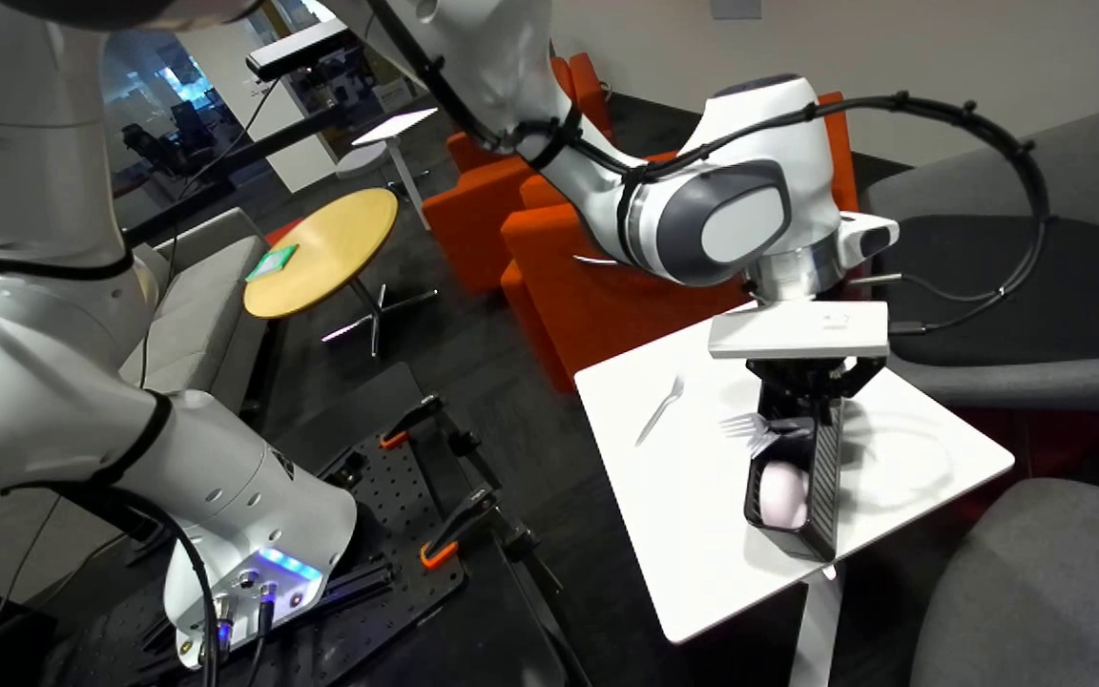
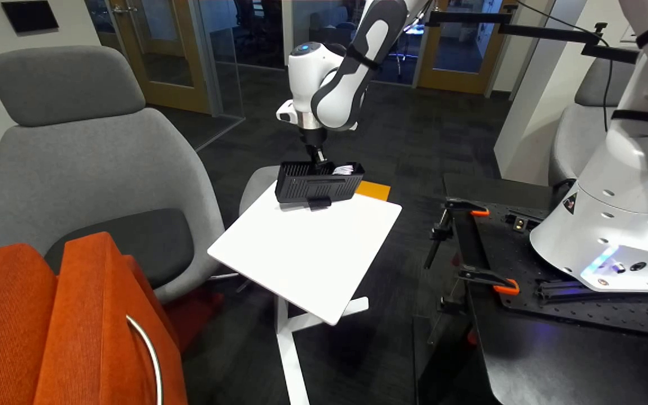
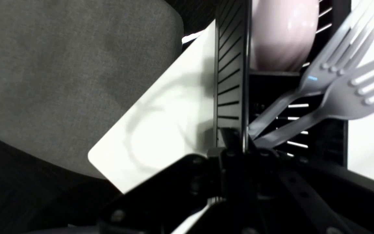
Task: Move the rack to the left
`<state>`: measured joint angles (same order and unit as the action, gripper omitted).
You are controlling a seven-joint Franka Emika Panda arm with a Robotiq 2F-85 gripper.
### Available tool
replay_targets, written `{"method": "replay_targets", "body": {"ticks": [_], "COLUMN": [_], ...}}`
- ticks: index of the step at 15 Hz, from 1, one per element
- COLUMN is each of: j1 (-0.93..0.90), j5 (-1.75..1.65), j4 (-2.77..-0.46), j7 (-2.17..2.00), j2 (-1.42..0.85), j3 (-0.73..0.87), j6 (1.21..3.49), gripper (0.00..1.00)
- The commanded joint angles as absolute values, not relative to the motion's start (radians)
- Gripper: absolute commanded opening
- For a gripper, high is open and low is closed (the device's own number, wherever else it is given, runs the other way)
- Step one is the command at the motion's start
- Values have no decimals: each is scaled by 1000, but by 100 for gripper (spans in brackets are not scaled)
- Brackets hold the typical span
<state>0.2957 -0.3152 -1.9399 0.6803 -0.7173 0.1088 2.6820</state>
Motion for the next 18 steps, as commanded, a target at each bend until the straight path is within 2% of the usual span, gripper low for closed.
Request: {"method": "replay_targets", "body": {"ticks": [1, 8, 18], "j1": [302, 210, 73], "j5": [-335, -381, -539], "j4": [-1897, -1756, -1691], "j7": [811, 963, 1025], "j2": [-661, -695, -796], "j3": [65, 65, 65], "j6": [2542, 2330, 2366], "gripper": [1, 1, 1]}}
